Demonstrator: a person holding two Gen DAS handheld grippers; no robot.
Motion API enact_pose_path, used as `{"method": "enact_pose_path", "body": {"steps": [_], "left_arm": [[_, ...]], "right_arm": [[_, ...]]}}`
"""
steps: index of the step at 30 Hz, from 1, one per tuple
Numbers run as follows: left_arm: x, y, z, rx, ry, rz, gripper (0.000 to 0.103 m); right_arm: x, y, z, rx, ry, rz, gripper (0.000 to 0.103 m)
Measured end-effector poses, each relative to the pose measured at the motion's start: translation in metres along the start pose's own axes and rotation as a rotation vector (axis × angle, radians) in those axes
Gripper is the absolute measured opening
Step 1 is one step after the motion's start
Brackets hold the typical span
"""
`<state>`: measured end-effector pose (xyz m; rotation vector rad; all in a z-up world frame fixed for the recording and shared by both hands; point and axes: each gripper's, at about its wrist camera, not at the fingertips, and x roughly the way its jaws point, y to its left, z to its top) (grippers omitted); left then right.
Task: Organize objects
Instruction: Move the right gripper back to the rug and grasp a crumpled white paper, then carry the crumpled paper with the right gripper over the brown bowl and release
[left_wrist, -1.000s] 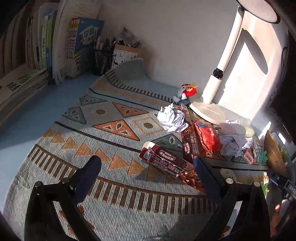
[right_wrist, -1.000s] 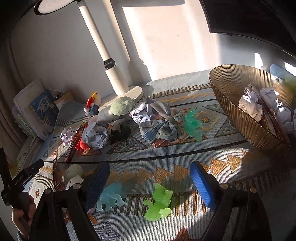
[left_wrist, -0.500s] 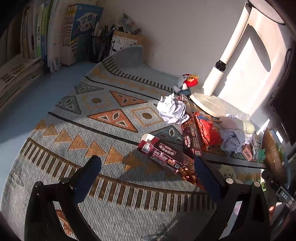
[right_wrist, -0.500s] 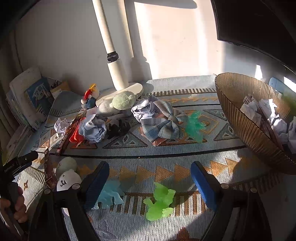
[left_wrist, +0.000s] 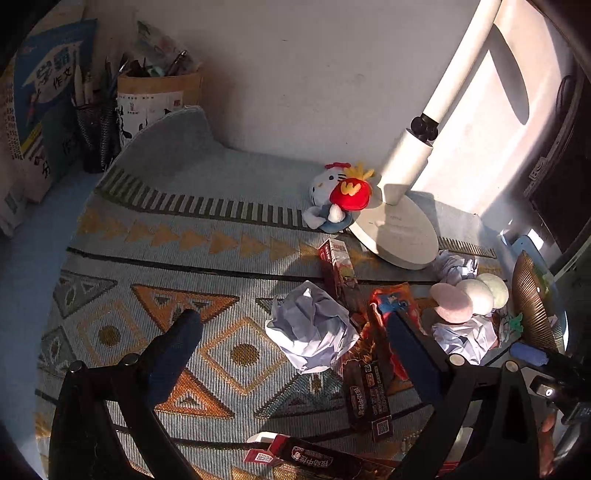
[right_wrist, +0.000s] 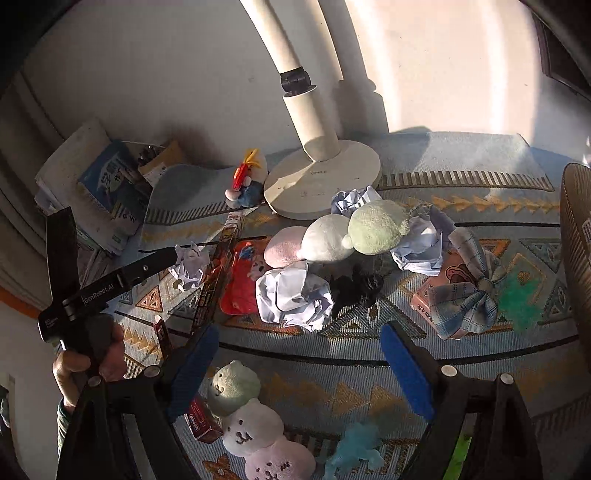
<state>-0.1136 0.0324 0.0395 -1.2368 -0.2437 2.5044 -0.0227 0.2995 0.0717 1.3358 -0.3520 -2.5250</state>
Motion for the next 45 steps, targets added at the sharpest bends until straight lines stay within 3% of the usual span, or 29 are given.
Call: {"method": "enact_pose_path", "body": {"steps": [6, 8, 12, 13, 14, 15, 23, 27, 36, 41, 45], "left_arm": [[0.019, 0.005, -0.004, -0.047, 0.029, -0.124, 0.089], [0.021, 0.004, -0.005, -0.05, 0.037, -0.142, 0.085], [0.026, 0.006, -0.005, -0.09, 0.047, -0.17, 0.077], [0.026, 0.005, -0.005, -0.078, 0.039, -0.158, 0.071], [0.027, 0.002, -0.005, -0.059, 0.046, -0.149, 0.05], [0.028, 0.001, -0.006, -0.053, 0.053, -0.147, 0.048], [0.012, -0.004, -0.008, -0.031, -0.008, -0.131, 0.047], [-0.014, -0.013, -0.009, -0.027, -0.045, -0.159, 0.047], [-0.07, -0.111, -0.052, 0.117, -0.106, -0.303, 0.047], [-0.053, -0.169, -0.074, 0.186, -0.1, -0.318, 0.047], [-0.029, -0.186, -0.083, 0.221, -0.062, -0.29, 0.047]], "right_arm": [[0.031, 0.013, 0.013, -0.001, 0.035, -0.008, 0.084], [0.039, 0.014, 0.014, -0.012, 0.041, -0.041, 0.071], [0.049, 0.015, 0.013, -0.042, 0.03, -0.076, 0.054], [0.049, 0.015, 0.013, -0.049, 0.029, -0.081, 0.051], [0.047, 0.015, 0.012, -0.048, 0.02, -0.08, 0.05], [0.045, 0.014, 0.011, -0.048, 0.017, -0.072, 0.05], [0.006, 0.015, -0.003, -0.059, -0.04, -0.013, 0.05], [-0.033, 0.007, -0.012, -0.073, -0.097, -0.055, 0.05], [-0.095, -0.06, -0.046, 0.044, -0.138, -0.166, 0.051], [-0.079, -0.101, -0.059, 0.139, -0.087, -0.159, 0.051], [-0.072, -0.112, -0.063, 0.15, -0.076, -0.126, 0.051]]}}
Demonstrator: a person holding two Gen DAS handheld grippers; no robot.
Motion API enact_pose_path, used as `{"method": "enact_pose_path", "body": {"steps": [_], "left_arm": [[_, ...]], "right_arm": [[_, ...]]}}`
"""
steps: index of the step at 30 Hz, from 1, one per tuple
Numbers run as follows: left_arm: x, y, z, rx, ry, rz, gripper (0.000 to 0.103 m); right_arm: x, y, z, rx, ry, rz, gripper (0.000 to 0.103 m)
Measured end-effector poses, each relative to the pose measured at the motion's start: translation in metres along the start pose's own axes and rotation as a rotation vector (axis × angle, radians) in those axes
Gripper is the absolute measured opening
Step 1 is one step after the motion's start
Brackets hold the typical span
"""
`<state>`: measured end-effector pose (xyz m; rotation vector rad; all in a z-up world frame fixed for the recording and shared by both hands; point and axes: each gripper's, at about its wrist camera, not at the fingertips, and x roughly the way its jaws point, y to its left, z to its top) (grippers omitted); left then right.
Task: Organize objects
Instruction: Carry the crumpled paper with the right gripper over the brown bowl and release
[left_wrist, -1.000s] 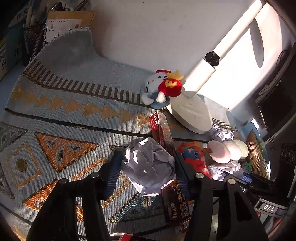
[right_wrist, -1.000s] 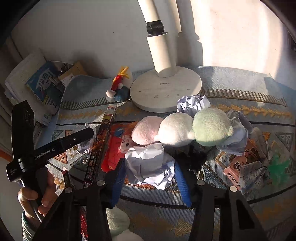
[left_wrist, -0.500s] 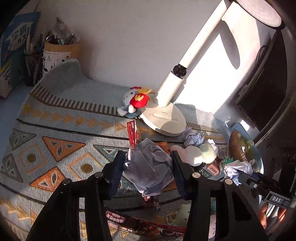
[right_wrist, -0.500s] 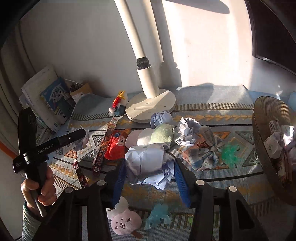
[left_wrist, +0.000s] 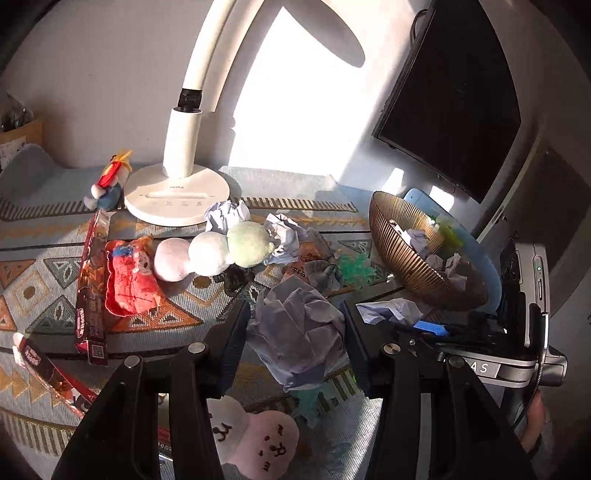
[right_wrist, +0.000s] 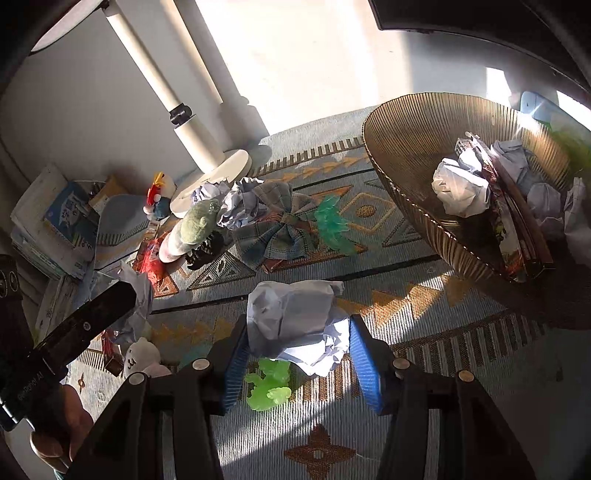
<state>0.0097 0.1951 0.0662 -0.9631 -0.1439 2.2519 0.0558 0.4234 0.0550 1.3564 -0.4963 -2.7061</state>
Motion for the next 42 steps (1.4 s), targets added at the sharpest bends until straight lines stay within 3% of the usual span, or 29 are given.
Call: {"method": "enact_pose_path", "body": {"steps": [3, 7, 11, 18, 21, 22, 23, 31, 33, 35, 39, 42], "left_arm": [[0.006, 0.006, -0.008, -0.027, 0.002, -0.032, 0.047], [0.009, 0.009, -0.015, -0.064, -0.012, -0.085, 0.047], [0.013, 0.002, -0.025, -0.033, 0.011, -0.084, 0.048], [0.018, -0.003, -0.03, 0.001, 0.036, -0.055, 0.049], [0.018, -0.002, -0.029, -0.004, 0.036, -0.052, 0.049], [0.019, -0.001, -0.029, -0.005, 0.036, -0.051, 0.049], [0.019, -0.001, -0.029, -0.005, 0.038, -0.048, 0.049], [0.019, -0.006, -0.027, -0.002, 0.04, -0.026, 0.049], [0.015, -0.016, -0.016, 0.0, 0.06, -0.037, 0.049], [0.002, -0.037, 0.004, 0.039, 0.022, -0.031, 0.049], [-0.009, -0.095, 0.054, 0.158, -0.04, -0.043, 0.049], [0.007, -0.133, 0.089, 0.216, -0.04, -0.069, 0.049]], "right_arm": [[0.004, -0.002, -0.003, -0.019, 0.009, 0.012, 0.053], [0.002, -0.006, -0.007, -0.024, -0.013, 0.012, 0.079], [0.001, -0.01, -0.005, -0.025, -0.044, -0.03, 0.085], [0.018, -0.014, -0.008, -0.004, -0.032, -0.023, 0.084], [0.009, -0.016, -0.01, -0.002, -0.09, -0.01, 0.082], [0.007, -0.017, -0.011, 0.0, -0.099, -0.005, 0.074], [0.006, -0.016, -0.012, -0.002, -0.107, -0.006, 0.06], [-0.011, 0.005, -0.019, -0.09, -0.168, -0.038, 0.055], [-0.029, 0.007, -0.016, -0.101, -0.176, 0.007, 0.055], [-0.056, 0.004, -0.005, -0.083, -0.225, 0.031, 0.055], [-0.119, -0.018, 0.029, -0.04, -0.353, -0.05, 0.055], [-0.159, -0.046, 0.054, 0.032, -0.436, -0.121, 0.055]]}}
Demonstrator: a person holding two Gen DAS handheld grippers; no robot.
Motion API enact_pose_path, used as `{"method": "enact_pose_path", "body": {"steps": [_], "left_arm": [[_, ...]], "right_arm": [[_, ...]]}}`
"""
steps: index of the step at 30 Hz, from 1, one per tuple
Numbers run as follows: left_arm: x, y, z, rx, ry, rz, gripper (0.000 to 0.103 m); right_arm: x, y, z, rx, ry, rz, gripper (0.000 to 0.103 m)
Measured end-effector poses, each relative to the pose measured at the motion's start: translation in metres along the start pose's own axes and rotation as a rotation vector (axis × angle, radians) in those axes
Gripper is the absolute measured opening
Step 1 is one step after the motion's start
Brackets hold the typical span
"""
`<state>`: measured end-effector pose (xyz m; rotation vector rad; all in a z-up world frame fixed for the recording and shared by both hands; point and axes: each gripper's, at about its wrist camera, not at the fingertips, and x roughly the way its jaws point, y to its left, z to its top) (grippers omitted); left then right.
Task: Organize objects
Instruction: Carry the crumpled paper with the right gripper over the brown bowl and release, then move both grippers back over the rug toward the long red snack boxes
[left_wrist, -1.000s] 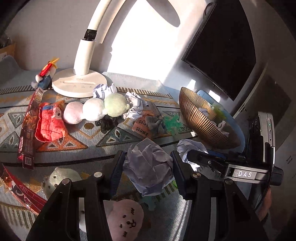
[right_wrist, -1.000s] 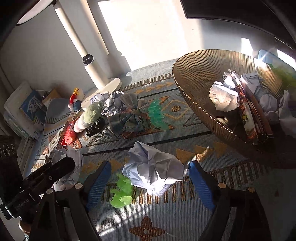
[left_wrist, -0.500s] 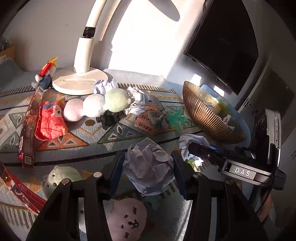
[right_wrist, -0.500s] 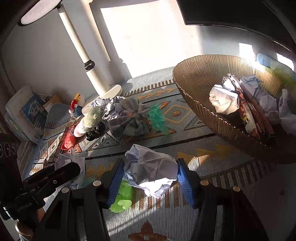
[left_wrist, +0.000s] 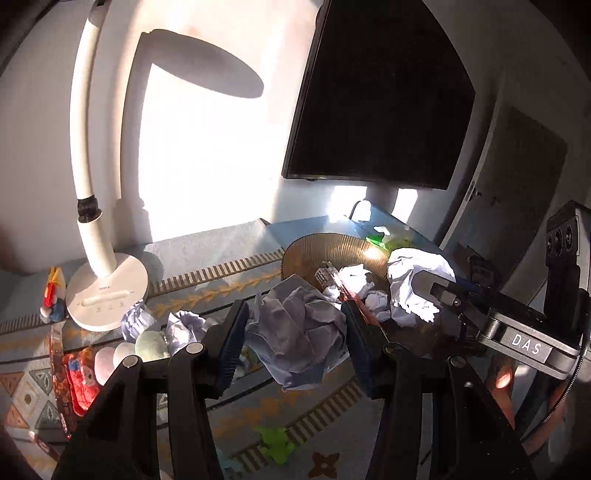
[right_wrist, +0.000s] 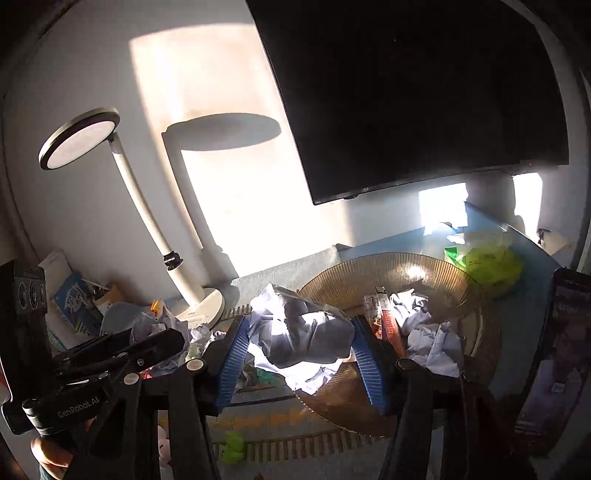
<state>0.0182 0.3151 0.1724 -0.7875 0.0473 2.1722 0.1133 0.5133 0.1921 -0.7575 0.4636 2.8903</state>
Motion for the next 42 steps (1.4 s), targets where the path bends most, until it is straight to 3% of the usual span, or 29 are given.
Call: {"method": "enact_pose_path", "body": {"steps": [5, 13, 15, 16, 17, 22, 29, 35, 37, 39, 42], "left_arm": [[0.062, -0.019, 0.035, -0.038, 0.074, -0.09, 0.049], [0.111, -0.039, 0.019, -0.036, 0.152, -0.17, 0.052], [0.117, -0.042, 0.016, -0.026, 0.169, -0.188, 0.063], [0.119, -0.044, 0.014, -0.024, 0.179, -0.19, 0.072], [0.121, -0.045, 0.012, -0.026, 0.182, -0.179, 0.087], [0.102, -0.03, 0.008, -0.088, 0.171, -0.189, 0.089], [0.025, -0.002, -0.004, -0.137, 0.043, -0.177, 0.089], [-0.066, 0.04, -0.026, -0.179, -0.088, -0.061, 0.09], [-0.096, 0.061, -0.042, -0.201, -0.124, 0.029, 0.102], [-0.123, 0.085, -0.068, -0.219, -0.16, 0.149, 0.103], [-0.143, 0.13, -0.11, -0.28, -0.109, 0.341, 0.103]], "right_arm": [[-0.004, -0.039, 0.032, 0.096, -0.033, -0.095, 0.055], [0.023, -0.068, 0.035, 0.13, 0.028, -0.171, 0.055], [0.029, -0.073, 0.033, 0.142, 0.04, -0.18, 0.057], [0.033, -0.074, 0.033, 0.14, 0.049, -0.192, 0.064], [0.035, -0.075, 0.032, 0.134, 0.057, -0.197, 0.073], [0.02, -0.071, 0.027, 0.122, 0.02, -0.203, 0.074], [-0.005, -0.037, 0.02, 0.077, -0.014, -0.11, 0.075], [-0.008, 0.024, 0.001, -0.041, -0.009, 0.02, 0.078], [-0.002, 0.045, -0.014, -0.078, 0.003, 0.053, 0.086], [0.008, 0.064, -0.038, -0.121, 0.017, 0.064, 0.092], [0.031, 0.085, -0.082, -0.187, 0.045, 0.061, 0.092]]}}
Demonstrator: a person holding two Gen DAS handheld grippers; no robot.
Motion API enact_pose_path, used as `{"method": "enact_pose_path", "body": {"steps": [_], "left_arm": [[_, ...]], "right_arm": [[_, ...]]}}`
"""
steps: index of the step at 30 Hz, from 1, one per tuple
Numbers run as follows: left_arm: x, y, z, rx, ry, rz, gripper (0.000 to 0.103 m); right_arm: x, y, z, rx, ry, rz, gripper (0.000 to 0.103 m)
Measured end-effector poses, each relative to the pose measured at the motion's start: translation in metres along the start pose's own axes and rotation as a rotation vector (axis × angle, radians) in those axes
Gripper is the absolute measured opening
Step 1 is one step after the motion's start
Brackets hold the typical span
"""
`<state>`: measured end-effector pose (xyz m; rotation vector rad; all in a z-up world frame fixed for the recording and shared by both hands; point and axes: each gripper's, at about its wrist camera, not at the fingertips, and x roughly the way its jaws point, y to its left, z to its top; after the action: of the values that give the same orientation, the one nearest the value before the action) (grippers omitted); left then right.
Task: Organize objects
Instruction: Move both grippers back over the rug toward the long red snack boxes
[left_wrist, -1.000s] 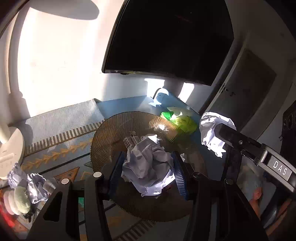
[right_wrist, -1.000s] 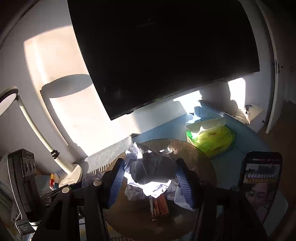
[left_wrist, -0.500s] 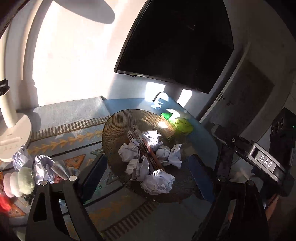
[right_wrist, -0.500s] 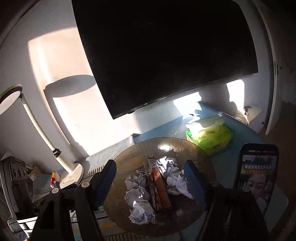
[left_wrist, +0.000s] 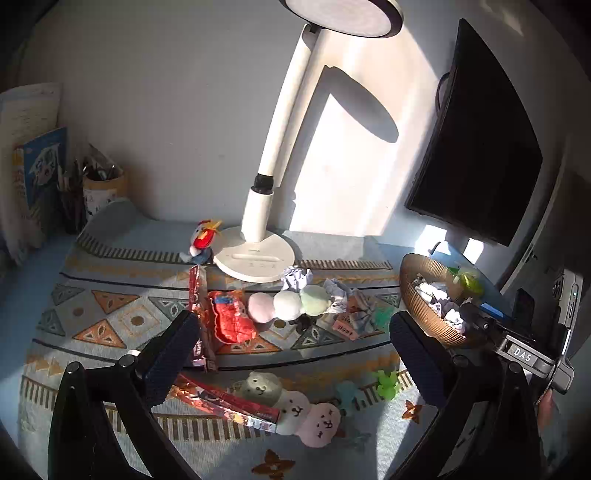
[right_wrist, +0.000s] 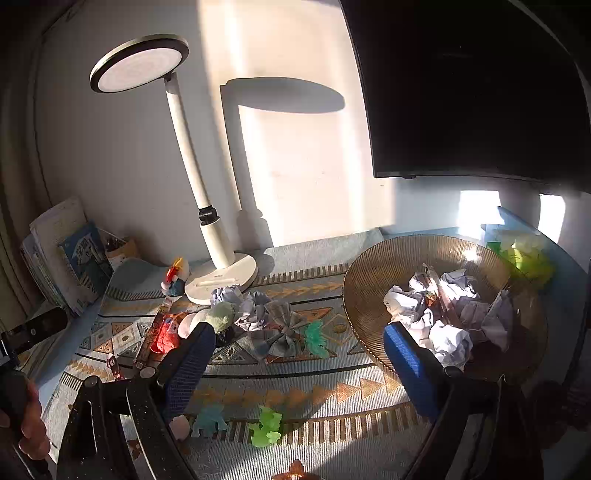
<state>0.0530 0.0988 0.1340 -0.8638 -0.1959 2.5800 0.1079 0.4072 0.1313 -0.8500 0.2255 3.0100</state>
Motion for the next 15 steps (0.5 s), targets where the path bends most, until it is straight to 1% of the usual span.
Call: {"method": "enact_pose_path", "body": {"steps": [2, 5, 7, 9, 10, 11, 12, 13, 14, 15], "left_arm": [[0.004, 0.04, -0.019, -0.065, 0.021, 0.149, 0.102], [0.016, 0.092, -0.046, -0.173, 0.049, 0.267, 0.102], [0.021, 0.114, -0.059, -0.225, 0.037, 0.299, 0.102], [0.022, 0.126, -0.069, -0.26, 0.019, 0.336, 0.102], [0.023, 0.13, -0.071, -0.284, 0.03, 0.338, 0.102], [0.022, 0.132, -0.069, -0.293, 0.026, 0.325, 0.102], [0.02, 0.133, -0.071, -0.293, 0.003, 0.322, 0.102], [0.018, 0.133, -0.073, -0.296, -0.002, 0.341, 0.102], [0.019, 0.133, -0.073, -0.296, 0.008, 0.35, 0.102], [0.022, 0.133, -0.073, -0.293, 0.025, 0.343, 0.102]], "right_arm": [[0.019, 0.011, -0.023, -0.032, 0.038, -0.007, 0.092], [0.036, 0.018, -0.041, -0.031, 0.072, 0.016, 0.092], [0.04, 0.02, -0.044, -0.04, 0.069, 0.026, 0.092], [0.041, 0.022, -0.047, -0.054, 0.062, 0.022, 0.092], [0.043, 0.023, -0.048, -0.06, 0.064, 0.023, 0.092], [0.046, 0.023, -0.051, -0.063, 0.072, 0.015, 0.092], [0.049, 0.024, -0.053, -0.068, 0.087, 0.002, 0.092], [0.052, 0.025, -0.053, -0.074, 0.095, -0.012, 0.092], [0.052, 0.025, -0.053, -0.076, 0.094, -0.022, 0.092], [0.053, 0.025, -0.054, -0.077, 0.094, -0.03, 0.093]]}}
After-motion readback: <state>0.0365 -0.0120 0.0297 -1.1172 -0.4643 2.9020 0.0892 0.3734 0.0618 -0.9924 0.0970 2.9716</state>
